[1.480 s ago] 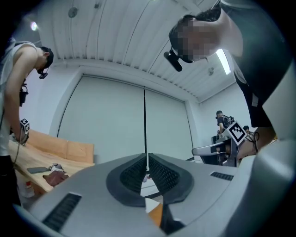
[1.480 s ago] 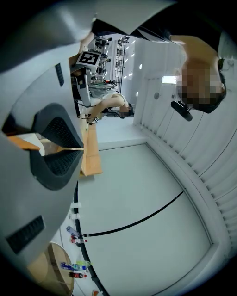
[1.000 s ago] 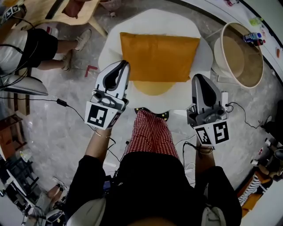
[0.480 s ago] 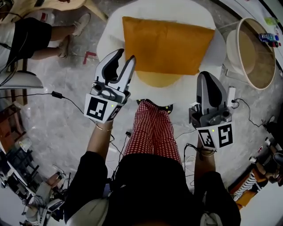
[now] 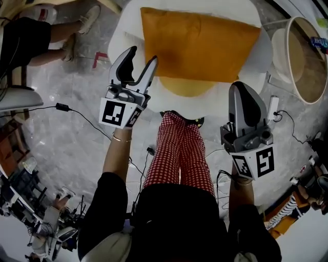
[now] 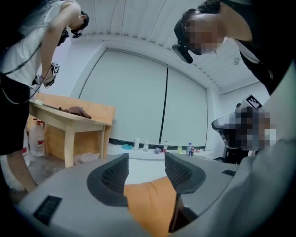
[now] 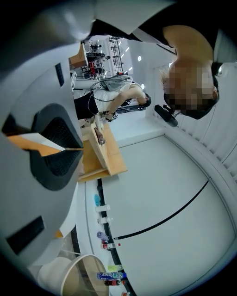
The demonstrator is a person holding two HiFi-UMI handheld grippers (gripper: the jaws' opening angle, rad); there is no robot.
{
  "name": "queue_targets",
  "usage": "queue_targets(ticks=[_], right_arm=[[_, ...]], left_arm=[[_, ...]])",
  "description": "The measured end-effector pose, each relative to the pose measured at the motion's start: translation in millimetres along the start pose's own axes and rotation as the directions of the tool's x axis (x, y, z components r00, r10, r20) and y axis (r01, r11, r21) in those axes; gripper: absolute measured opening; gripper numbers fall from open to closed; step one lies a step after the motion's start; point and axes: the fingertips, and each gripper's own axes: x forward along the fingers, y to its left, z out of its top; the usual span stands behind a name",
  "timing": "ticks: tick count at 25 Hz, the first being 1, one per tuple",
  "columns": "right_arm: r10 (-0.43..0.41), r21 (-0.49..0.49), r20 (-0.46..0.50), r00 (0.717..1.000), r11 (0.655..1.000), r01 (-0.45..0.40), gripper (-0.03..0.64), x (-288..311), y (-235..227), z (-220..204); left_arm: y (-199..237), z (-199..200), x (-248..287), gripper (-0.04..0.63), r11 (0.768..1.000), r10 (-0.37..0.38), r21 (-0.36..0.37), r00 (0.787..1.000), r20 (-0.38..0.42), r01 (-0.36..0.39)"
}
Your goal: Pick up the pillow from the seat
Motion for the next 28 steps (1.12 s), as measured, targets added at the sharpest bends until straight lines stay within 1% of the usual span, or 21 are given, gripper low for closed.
queue_targets(ticks=[3, 7, 9, 13, 15, 18, 22, 28], right_arm=[[-0.003, 0.005, -0.011, 1.000, 1.000, 0.003, 0.021, 2.5, -1.6, -9.6], [-0.002, 0.008, -0.028, 1.000, 1.000, 0.002, 0.021, 12.9, -3.5, -25.1], [-0.001, 0.013, -0.034, 0.999, 1.000, 0.001, 0.021, 16.0, -3.4, -29.8], [0.008, 0.018, -0.053, 0.999, 1.000, -0.007, 0.021, 23.0, -3.4, -41.8], [-0.002, 0.012, -0.058, 0.998, 1.000, 0.003, 0.021, 24.4, -5.2, -45.9], [-0.016, 0.000, -0.049, 0.999, 1.000, 0.016, 0.021, 24.9, -7.0, -47.7], [-0.018, 0.017, -0.056, 0.998, 1.000, 0.019, 0.021, 22.0, -10.4, -54.3], [-0.025, 0.008, -0.059, 0.998, 1.000, 0.026, 0.021, 24.2, -10.9, -55.3]], left_arm=[[6.9, -16.0, 2.0, 0.255, 1.000, 0.003, -0.020, 1.000, -0.007, -0.003], [15.3, -37.6, 11.8, 0.265, 1.000, -0.012, 0.024, 0.999, -0.035, 0.013], [20.8, -50.0, 17.2, 0.270, 1.000, -0.011, 0.026, 0.998, -0.056, 0.012], [37.8, -82.9, 25.2, 0.276, 1.000, 0.000, -0.019, 0.996, -0.088, -0.001], [44.2, -100.4, 26.0, 0.276, 0.999, -0.003, -0.043, 0.994, -0.110, -0.002], [50.2, -119.6, 27.2, 0.276, 0.999, -0.004, -0.039, 0.989, -0.149, -0.001], [53.7, -137.5, 30.9, 0.287, 0.999, 0.000, -0.031, 0.982, -0.188, -0.006], [62.1, -165.1, 38.6, 0.304, 0.998, 0.005, -0.066, 0.975, -0.223, -0.020]])
